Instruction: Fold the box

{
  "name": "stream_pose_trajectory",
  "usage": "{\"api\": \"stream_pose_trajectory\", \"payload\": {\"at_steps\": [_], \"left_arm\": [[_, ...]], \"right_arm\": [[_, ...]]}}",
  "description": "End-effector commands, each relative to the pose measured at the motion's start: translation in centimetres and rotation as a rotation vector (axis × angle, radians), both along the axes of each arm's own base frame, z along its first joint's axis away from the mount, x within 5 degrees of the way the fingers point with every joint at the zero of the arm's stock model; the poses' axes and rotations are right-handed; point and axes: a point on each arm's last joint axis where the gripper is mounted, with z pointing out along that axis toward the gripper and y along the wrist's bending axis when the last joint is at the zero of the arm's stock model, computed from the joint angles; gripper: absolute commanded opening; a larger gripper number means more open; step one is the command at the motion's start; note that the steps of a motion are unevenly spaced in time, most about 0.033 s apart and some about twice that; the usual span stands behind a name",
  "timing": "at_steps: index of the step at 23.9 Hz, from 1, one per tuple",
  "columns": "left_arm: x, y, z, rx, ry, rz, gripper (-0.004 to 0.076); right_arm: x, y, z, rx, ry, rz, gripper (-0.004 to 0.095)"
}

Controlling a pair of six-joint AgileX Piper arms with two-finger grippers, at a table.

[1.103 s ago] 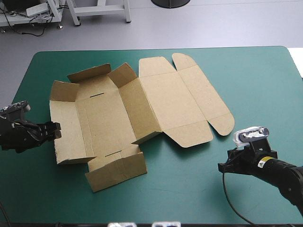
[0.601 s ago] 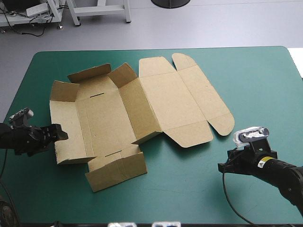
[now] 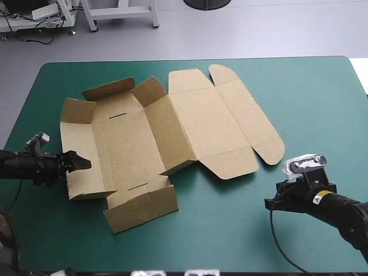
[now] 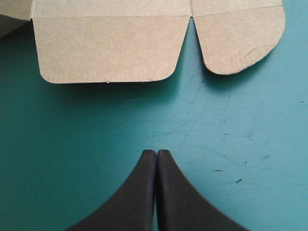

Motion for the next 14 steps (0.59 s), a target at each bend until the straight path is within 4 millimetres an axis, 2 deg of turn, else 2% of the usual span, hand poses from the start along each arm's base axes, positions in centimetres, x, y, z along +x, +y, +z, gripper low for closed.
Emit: {"api": "stream_pose_trajectory", "payload": {"at_steps": [1, 5, 10, 14], "left_arm": [[0.38, -0.33, 1.39, -0.048, -0.07, 0.002, 0.055], [0.46, -0.62, 1.68, -0.081, -0.1, -0.019, 0.0532], [0.24, -0.78, 1.69, -0.092, -0.087, -0.045, 0.0391], [0.16, -0.88, 1.73, -0.106, -0.077, -0.048, 0.0323]], "right_arm": [[0.5, 0.07, 1.43, 0.024, -0.083, -0.009, -0.0025], [0.55, 0.07, 1.48, 0.027, -0.09, -0.014, -0.0025], [0.55, 0.07, 1.48, 0.027, -0.09, -0.014, -0.0025], [0.55, 0.07, 1.48, 0.027, -0.09, -0.014, -0.0025]]}}
